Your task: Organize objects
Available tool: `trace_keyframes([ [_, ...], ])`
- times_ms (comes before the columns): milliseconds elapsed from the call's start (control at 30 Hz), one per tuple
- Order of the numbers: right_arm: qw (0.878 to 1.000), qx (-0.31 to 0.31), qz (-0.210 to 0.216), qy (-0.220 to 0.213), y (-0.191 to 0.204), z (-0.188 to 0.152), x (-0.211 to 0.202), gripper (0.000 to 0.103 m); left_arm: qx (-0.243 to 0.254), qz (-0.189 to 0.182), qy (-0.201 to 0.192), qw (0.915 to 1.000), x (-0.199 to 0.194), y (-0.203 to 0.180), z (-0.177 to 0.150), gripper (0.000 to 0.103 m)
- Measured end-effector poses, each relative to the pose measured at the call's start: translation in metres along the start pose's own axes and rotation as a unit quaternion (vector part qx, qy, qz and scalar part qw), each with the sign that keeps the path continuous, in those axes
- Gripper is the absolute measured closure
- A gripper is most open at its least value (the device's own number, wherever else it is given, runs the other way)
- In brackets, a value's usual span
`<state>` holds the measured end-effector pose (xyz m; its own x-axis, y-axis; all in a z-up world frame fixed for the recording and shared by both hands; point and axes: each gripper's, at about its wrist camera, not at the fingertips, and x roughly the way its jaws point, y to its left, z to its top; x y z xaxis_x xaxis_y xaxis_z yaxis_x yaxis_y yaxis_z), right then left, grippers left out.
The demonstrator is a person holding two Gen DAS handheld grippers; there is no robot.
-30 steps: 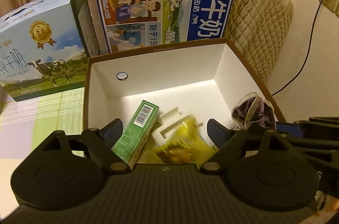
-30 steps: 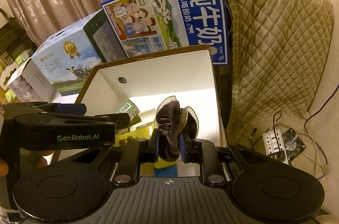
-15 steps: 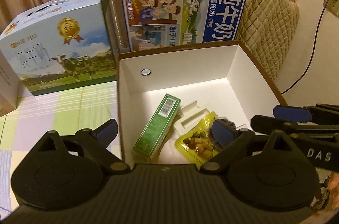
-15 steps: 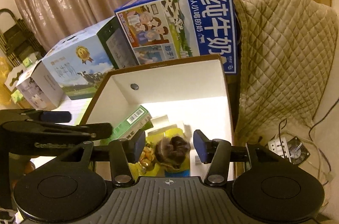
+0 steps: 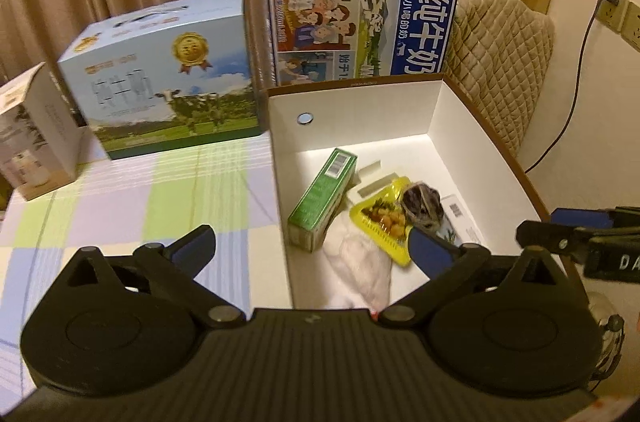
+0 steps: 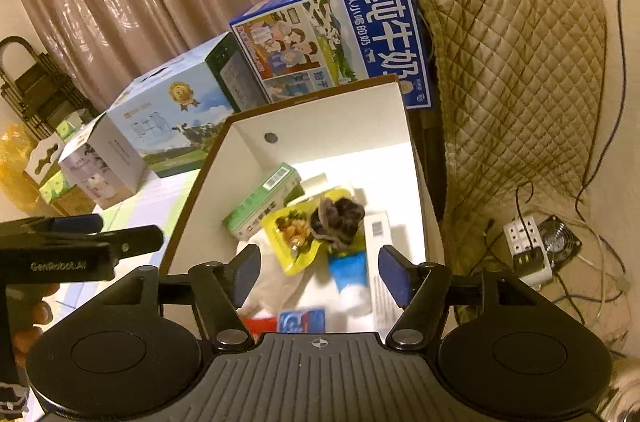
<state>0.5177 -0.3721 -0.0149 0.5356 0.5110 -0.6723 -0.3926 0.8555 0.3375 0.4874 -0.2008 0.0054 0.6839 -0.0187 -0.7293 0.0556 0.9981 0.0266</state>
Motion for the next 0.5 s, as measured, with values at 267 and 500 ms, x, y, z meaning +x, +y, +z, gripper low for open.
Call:
trace_keyframes([
  [267,1.000,-0.015,-0.004,0.023,0.026,-0.029,-0.025,0.040,-0.021,0.008,-0.009,0.9997,-0.054,0.015,-0.039,0.001],
  [500,0.999,-0.026,-0.004,0.047,0.055,-0.065,-0.042,0.040,-0.038,0.021,0.002,0.9991,-0.090,0.033,-0.074,0.001],
])
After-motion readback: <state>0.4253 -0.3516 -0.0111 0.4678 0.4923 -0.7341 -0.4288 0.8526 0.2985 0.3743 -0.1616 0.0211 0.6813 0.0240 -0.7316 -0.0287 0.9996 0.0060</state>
